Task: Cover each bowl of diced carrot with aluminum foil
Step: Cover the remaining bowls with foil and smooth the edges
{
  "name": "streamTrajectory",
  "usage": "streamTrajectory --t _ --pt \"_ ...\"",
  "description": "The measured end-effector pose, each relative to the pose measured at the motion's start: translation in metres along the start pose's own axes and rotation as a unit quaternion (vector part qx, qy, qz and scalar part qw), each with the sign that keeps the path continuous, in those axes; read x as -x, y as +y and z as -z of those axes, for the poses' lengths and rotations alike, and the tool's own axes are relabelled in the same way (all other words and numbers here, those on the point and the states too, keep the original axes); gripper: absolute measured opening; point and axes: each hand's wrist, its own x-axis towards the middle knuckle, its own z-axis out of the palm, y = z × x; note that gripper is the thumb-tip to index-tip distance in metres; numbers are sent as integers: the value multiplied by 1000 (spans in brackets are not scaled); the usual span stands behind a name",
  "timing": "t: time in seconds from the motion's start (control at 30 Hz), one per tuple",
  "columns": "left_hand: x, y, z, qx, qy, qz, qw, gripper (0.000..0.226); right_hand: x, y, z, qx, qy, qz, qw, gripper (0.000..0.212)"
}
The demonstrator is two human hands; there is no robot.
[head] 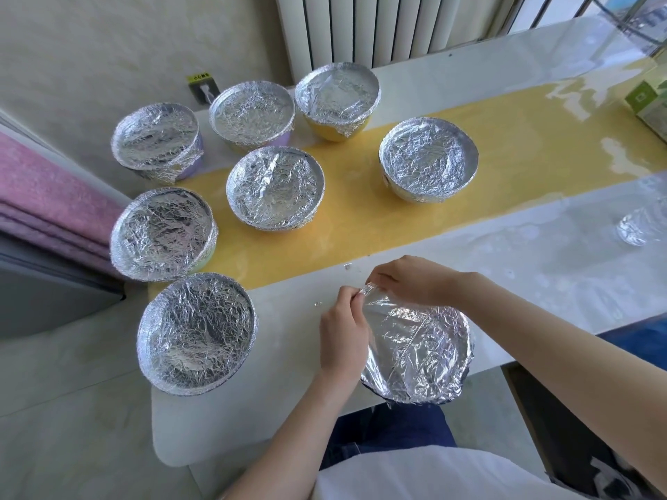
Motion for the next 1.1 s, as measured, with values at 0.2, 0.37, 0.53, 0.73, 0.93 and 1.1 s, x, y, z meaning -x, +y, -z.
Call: streamTrajectory --t 0.2,0.37,0.53,0.73,0.93,1.1 --pt "3 -2 1 -1 8 -3 1000 14 5 -5 -7 -25 36 5 999 22" --pt "3 -1 7 -7 11 -21 1000 13 3 -10 1 -11 -24 17 1000 21" --pt "-1 -2 13 -31 10 -37 999 13 0 -16 3 -24 -14 36 999 18" --pt "1 -11 22 -29 29 -25 999 13 4 -16 2 -67 -13 21 997 31" --pt "3 -19 27 -4 40 27 999 14 3 -18 1 -99 12 -9 995 29" --pt "-9 -13 28 26 -29 35 999 21 0 -17 -5 -110 0 -23 994 35"
